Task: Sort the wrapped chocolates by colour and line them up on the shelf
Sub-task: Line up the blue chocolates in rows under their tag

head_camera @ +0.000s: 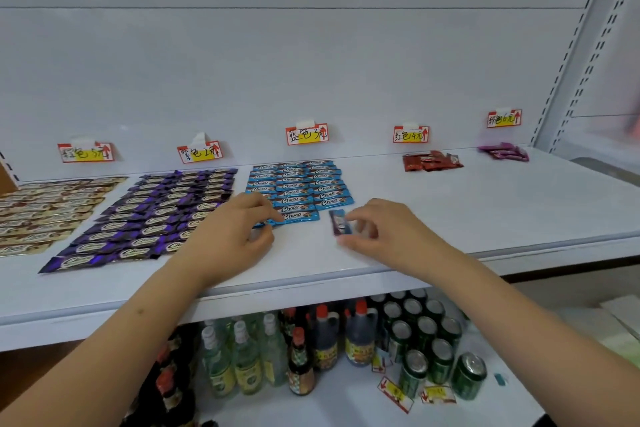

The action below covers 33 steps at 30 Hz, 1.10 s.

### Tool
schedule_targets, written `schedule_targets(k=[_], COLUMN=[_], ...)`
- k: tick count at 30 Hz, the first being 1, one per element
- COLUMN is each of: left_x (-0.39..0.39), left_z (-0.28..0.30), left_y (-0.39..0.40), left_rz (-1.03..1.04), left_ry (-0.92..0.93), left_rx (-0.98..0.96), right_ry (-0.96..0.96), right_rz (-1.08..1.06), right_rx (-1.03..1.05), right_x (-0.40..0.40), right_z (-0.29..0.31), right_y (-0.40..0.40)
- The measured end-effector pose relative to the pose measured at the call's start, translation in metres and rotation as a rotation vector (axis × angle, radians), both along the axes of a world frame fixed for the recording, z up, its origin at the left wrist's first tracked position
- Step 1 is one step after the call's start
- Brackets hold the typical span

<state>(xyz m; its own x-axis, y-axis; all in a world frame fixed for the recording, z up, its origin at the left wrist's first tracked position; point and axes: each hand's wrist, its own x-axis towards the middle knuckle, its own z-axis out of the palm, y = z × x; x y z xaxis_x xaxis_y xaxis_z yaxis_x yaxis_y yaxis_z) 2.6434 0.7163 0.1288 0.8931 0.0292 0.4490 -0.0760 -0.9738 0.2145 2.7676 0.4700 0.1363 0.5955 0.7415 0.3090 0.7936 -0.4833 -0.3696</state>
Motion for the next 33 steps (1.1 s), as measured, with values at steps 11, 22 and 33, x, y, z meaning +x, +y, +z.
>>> schedule_targets(k=[11, 22, 33], left_x=[-0.001, 0.002, 0.001], left_z=[0.001, -0.001, 0.000], left_y=[0.000, 0.001, -0.001], left_rz=[0.013, 0.007, 0.007], left_ry=[0.058, 0.090, 0.101], left_rx=[-0.063, -0.030, -0.002], right_ry=[0.023, -0.029, -0.055], right_rz=[0.299, 0.155, 0.142], right_rx=[-0.105, -0.036, -0.071], right_x=[0.021, 0.041, 0.038], right_z=[-0.004, -0.008, -0.011], right_y=[0.012, -0.007, 0.000])
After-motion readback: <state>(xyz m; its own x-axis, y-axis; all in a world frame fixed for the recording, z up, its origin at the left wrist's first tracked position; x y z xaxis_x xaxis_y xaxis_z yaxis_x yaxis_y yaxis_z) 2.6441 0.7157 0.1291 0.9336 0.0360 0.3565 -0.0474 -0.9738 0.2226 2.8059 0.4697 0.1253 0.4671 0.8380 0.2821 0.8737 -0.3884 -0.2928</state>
